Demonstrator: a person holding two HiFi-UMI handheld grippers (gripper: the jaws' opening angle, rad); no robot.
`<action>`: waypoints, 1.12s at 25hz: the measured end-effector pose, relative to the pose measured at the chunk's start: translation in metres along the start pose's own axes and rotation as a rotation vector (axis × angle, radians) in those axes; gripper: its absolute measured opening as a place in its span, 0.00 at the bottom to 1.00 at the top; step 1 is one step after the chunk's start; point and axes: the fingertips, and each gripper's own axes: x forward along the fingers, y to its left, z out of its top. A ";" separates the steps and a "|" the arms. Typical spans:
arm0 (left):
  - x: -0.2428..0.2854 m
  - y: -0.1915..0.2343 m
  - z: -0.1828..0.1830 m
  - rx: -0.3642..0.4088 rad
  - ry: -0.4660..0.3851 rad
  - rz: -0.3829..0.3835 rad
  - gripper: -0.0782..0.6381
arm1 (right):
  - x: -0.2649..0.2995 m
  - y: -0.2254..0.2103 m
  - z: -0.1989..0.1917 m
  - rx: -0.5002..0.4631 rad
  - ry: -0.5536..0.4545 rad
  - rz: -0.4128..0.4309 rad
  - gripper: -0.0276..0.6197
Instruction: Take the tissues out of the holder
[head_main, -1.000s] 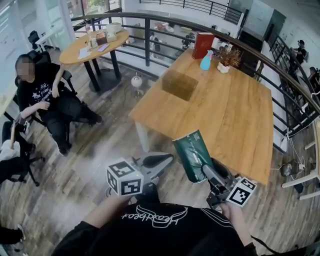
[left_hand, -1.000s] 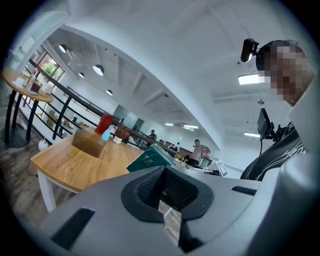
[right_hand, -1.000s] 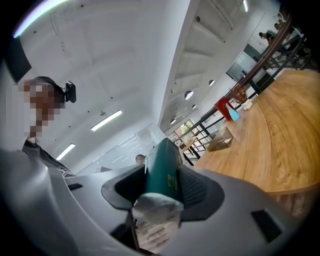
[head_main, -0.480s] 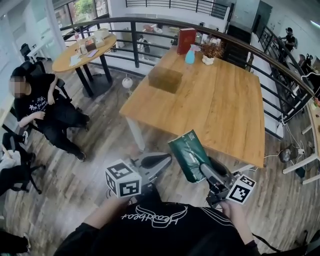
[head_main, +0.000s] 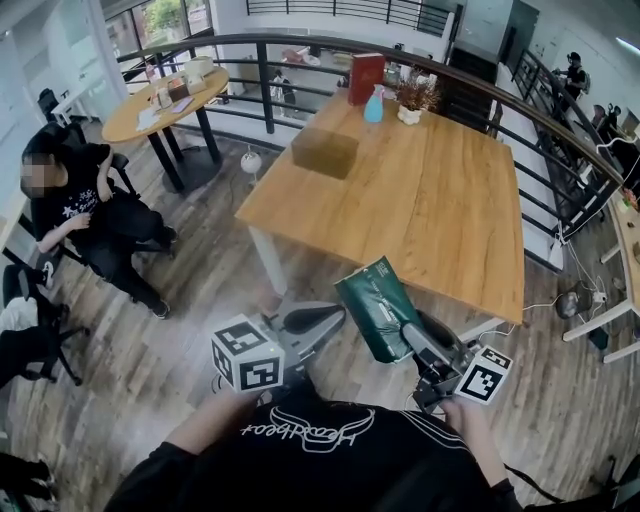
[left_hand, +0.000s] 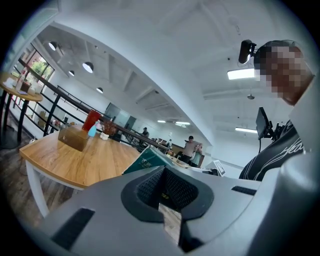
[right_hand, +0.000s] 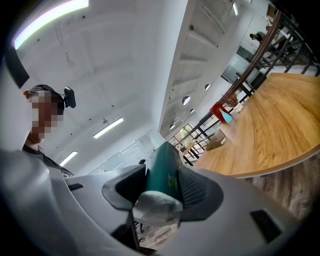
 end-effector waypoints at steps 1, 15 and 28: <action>-0.001 -0.001 0.000 -0.001 -0.002 0.002 0.13 | 0.000 0.001 -0.001 -0.001 0.003 0.000 0.37; -0.010 -0.017 -0.002 0.016 -0.011 0.019 0.13 | -0.009 0.012 -0.007 -0.011 0.016 0.016 0.34; -0.004 -0.021 -0.005 0.023 0.002 0.011 0.13 | -0.019 0.005 -0.011 0.041 -0.002 0.016 0.31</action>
